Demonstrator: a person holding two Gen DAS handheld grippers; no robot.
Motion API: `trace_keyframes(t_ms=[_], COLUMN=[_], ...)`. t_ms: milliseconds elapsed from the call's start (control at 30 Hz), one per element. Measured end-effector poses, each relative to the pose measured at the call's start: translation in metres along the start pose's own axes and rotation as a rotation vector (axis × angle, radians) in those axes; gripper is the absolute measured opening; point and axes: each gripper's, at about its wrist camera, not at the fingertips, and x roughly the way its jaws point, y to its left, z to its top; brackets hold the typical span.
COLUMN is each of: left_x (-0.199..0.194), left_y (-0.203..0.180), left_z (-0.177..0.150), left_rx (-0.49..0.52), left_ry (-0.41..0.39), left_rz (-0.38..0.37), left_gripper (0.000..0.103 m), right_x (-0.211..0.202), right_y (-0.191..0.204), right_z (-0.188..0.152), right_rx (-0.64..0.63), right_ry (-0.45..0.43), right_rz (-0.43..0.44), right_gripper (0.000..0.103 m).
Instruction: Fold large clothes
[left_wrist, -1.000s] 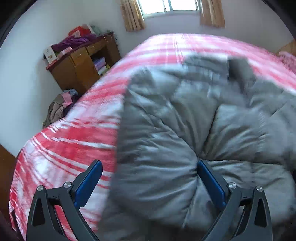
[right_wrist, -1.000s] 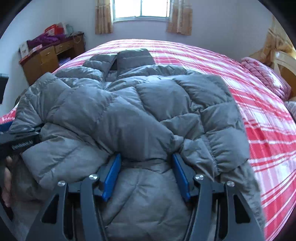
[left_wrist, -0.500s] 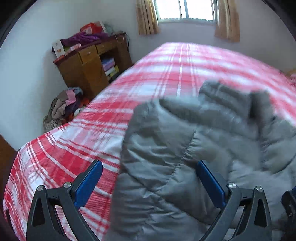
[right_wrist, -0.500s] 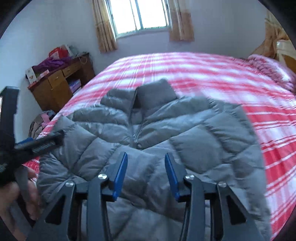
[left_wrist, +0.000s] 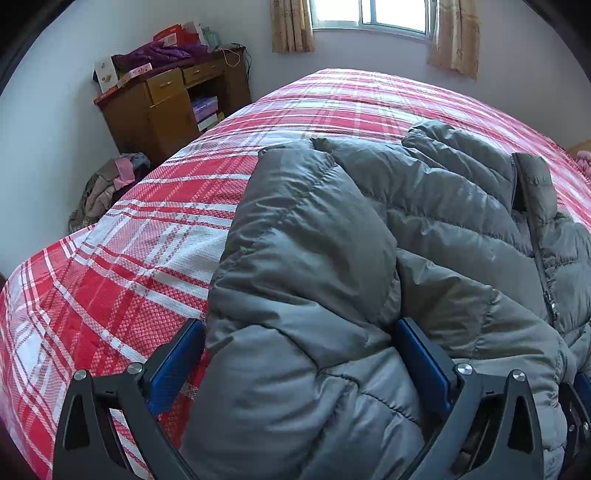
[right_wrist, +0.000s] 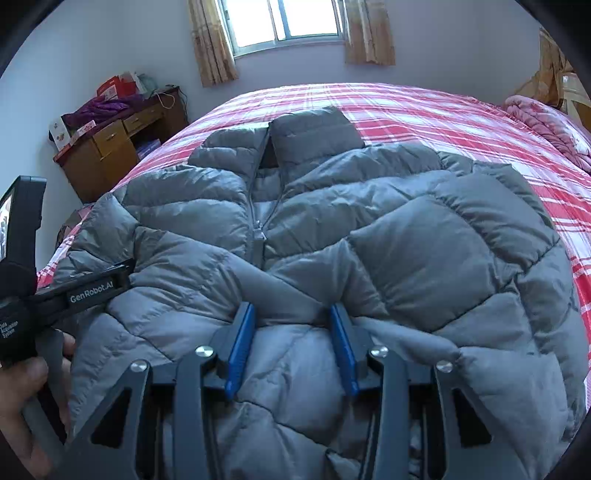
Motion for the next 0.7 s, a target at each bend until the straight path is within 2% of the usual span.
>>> trace_keyframes(t_ms=[367,700], left_x=[0.0021,0.0002], left_y=[-0.0013,-0.0021], left_z=[0.0007,0.0009], left_rx=[0.002,0.012], left_ry=[0.001,0.004], left_rz=[0.001,0.004], left_gripper=[0.102,0.102], right_x=[0.0030,0.0025], right_y=[-0.0052,-0.0031], right_z=[0.0001,-0.0009], right_rx=[0.022,0.009], right_ry=[-0.001,-0.004], right_rz=[0.028,0.011], right_gripper=[0.045,0.045])
